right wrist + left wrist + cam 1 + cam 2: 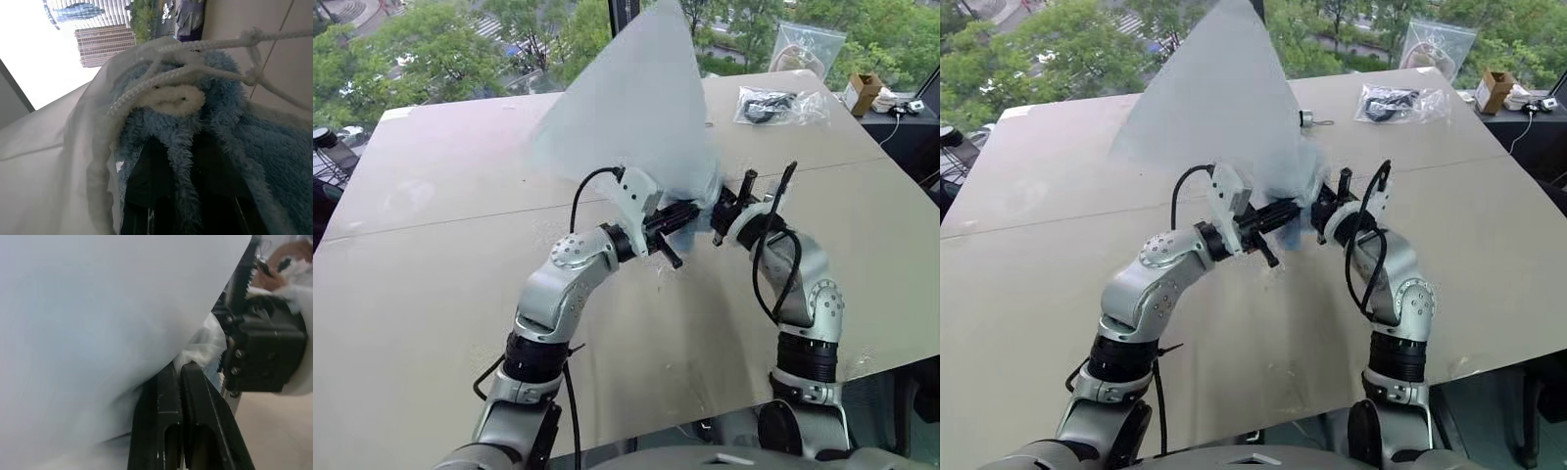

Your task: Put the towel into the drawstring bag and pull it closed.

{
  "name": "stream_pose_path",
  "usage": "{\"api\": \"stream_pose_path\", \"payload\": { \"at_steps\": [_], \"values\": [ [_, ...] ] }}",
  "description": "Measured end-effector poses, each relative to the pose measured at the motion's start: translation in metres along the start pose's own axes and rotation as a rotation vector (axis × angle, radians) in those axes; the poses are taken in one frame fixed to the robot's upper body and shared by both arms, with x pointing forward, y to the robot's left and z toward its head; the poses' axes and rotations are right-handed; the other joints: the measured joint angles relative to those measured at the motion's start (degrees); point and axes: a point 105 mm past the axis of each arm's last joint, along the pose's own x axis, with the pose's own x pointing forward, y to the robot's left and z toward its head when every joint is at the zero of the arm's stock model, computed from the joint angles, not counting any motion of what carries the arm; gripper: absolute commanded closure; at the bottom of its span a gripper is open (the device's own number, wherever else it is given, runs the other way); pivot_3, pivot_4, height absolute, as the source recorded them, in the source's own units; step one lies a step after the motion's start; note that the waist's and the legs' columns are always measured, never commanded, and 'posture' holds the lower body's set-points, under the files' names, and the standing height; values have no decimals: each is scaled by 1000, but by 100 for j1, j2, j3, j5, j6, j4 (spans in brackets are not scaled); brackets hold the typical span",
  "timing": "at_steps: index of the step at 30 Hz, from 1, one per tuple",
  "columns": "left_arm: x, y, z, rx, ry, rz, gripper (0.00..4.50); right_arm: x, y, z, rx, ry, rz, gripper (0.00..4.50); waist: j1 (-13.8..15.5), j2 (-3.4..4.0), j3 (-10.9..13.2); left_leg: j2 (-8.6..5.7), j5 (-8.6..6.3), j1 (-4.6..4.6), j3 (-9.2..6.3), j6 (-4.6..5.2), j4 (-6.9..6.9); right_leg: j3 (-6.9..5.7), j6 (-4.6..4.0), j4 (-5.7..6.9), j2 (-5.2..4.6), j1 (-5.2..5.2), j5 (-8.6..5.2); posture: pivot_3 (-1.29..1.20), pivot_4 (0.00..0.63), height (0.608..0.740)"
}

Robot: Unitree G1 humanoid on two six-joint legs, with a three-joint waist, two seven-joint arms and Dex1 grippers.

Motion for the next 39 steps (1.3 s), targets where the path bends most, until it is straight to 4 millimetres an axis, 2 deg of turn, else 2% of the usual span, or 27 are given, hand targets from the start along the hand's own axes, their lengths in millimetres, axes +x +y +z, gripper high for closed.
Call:
{"api": "stream_pose_path", "payload": {
  "at_steps": [2, 4, 5, 7, 10, 14, 16, 18, 20, 21, 25, 27, 32, 37, 38, 39],
  "values": [
    [0, 1, -1, -3, 7, 6, 4500, 0, -1, 1, 5, -6, -7, 4483, -1, 0, 0, 0, 0, 0, 0, 0, 0, 2, 0, -1, 0, 0, 0, 0, 150, 740],
    [-2, 4, -3, -2, 34, 23, 4500, -1, -5, 1, 7, -7, -25, 3623, -3, 0, 0, 0, 0, 2, 2, 0, 0, 1, 0, 0, 0, 0, 0, 0, 150, 740],
    [-4, 7, -6, 2, 52, 34, 4500, -1, -7, 0, 10, -2, -33, 3374, -3, 0, 0, 1, 0, 2, 2, 0, -1, -1, 0, 0, 1, 0, 0, 0, 150, 740],
    [-6, 14, -9, 10, 74, 67, 4500, -1, -8, -2, 13, 13, -32, 2562, -9, 0, 0, 2, 0, 3, 2, 0, -1, -1, 0, 2, 2, -1, 0, 0, 150, 740],
    [-6, 18, -10, -38, 63, 98, 4500, -3, -17, -7, -44, 47, -83, 1190, 1, 0, 0, 1, 0, 1, 1, 0, -1, -3, 0, 0, 1, 0, 0, 0, 150, 740],
    [-7, 22, -6, -96, 25, 127, 4500, -14, -40, -2, -101, 55, -182, 1190, 17, 0, 0, -1, 0, -3, 8, 0, -1, 3, 0, -8, -2, 0, 0, 0, 150, 740],
    [-8, 24, -3, -111, 13, 139, 4500, -25, -50, 10, -183, 48, -230, 1190, 26, -1, 0, -4, 0, -4, 11, 0, 1, 5, 0, -11, -5, 1, 0, 0, 150, 740],
    [-9, 26, -3, -122, 11, 145, 4500, -37, -54, 27, -347, 43, -252, 1190, 28, -1, 0, -7, 0, -4, 18, 1, 2, 11, 1, -11, -5, 0, 0, 0, 150, 740],
    [-11, 27, -4, -118, 22, 144, 4500, -48, -45, 41, -593, 66, -223, 1190, 29, -1, 0, -6, 0, 0, 20, 1, 2, 13, 1, -12, -2, 1, -1, 0, 150, 740],
    [-11, 28, -4, -115, 25, 146, 4500, -49, -41, 42, -653, 77, -203, 1190, 23, -2, -1, -3, 0, 2, 19, 1, 2, 13, 1, -10, 2, 1, -1, 0, 150, 740],
    [-13, 27, -6, -102, 46, 131, 4500, -53, -29, 31, -1123, 217, -94, 1190, 1, -2, -2, 5, 0, 11, 10, 1, -3, 9, 1, -3, 18, 0, -1, 0, 150, 740],
    [-14, 25, -10, -92, 67, 115, 4500, -51, -30, 21, -1273, 298, -50, 1190, 9, -2, -2, 6, 0, 11, 7, 1, -3, 6, 1, -2, 19, 0, -1, 0, 150, 740],
    [-14, 24, -14, -81, 95, 97, 4500, -43, -44, -5, -1494, 458, 42, 1190, 35, -3, -1, 0, 0, 4, 13, 0, 2, 10, 1, -7, 8, 1, -1, 0, 150, 740],
    [-14, 23, -16, -75, 104, 90, 4500, -23, -54, -1, -1589, 443, 22, 1190, 70, -8, -3, -3, 0, 2, 19, 0, 10, 13, 1, -9, 2, 1, 0, 0, 150, 740],
    [-14, 23, -18, -77, 109, 87, 4500, -15, -61, 0, -1591, 442, 3, 1567, 126, -7, -3, -3, 0, 2, 17, 0, 9, 11, 1, -7, 3, 0, 0, 0, 150, 740],
    [-14, 22, -18, -77, 110, 86, 4500, -15, -62, 0, -1592, 442, 0, 1712, 136, -7, -3, -2, 0, 2, 15, 0, 9, 10, 0, -6, 3, 0, 0, 0, 150, 740]
  ]
}}
